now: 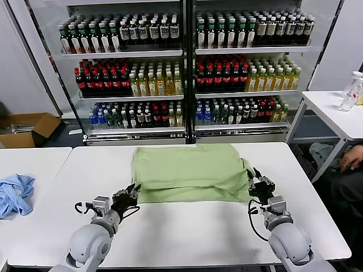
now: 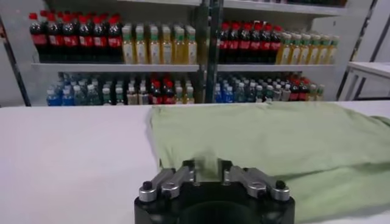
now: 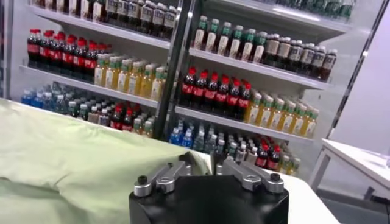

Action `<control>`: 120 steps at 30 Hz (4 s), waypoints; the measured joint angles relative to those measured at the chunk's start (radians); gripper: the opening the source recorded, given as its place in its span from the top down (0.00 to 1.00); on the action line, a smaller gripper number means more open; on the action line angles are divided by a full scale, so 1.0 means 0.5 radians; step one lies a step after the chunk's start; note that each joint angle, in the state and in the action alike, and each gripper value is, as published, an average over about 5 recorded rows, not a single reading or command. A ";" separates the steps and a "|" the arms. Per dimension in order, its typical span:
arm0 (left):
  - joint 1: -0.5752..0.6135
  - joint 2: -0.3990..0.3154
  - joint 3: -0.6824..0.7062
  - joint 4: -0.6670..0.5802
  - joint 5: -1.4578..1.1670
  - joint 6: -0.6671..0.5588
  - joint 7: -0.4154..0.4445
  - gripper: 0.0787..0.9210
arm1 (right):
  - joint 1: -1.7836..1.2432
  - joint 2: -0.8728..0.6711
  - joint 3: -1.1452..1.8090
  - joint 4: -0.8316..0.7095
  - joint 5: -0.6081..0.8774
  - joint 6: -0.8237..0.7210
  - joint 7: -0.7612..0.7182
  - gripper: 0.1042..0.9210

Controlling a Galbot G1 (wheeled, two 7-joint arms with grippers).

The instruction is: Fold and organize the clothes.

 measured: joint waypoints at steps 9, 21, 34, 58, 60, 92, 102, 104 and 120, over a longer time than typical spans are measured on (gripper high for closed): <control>0.088 -0.068 0.000 0.005 0.050 0.007 -0.052 0.29 | -0.145 -0.025 0.124 0.054 0.140 -0.235 0.035 0.20; 0.014 -0.114 0.019 0.137 0.022 0.031 -0.132 0.37 | -0.058 0.036 0.060 -0.084 0.417 -0.423 0.009 0.34; -0.018 -0.120 0.004 0.218 -0.105 0.066 -0.122 0.80 | 0.023 0.029 -0.016 -0.172 0.606 -0.466 -0.064 0.78; 0.727 -0.140 -0.231 -0.494 -0.124 0.060 -0.152 0.99 | -0.891 -0.090 0.385 0.532 0.400 -0.342 -0.172 0.96; 0.829 -0.143 -0.246 -0.575 -0.088 0.064 -0.150 0.99 | -0.942 -0.091 0.426 0.592 0.366 -0.340 -0.174 0.90; -0.160 0.042 0.008 0.087 -0.174 0.073 -0.245 0.12 | 1.134 0.309 -0.460 -0.908 0.608 -0.453 -0.020 0.12; -0.636 -0.037 0.188 0.686 -0.122 0.076 -0.273 0.12 | 1.564 0.584 -0.617 -1.650 0.483 -0.428 -0.083 0.12; -0.692 -0.049 0.210 0.770 -0.120 0.078 -0.274 0.12 | 1.609 0.628 -0.627 -1.767 0.455 -0.428 -0.093 0.12; -0.798 -0.053 0.297 0.977 -0.209 0.079 -0.216 0.43 | 1.729 0.742 -0.663 -2.140 0.445 -0.461 -0.185 0.50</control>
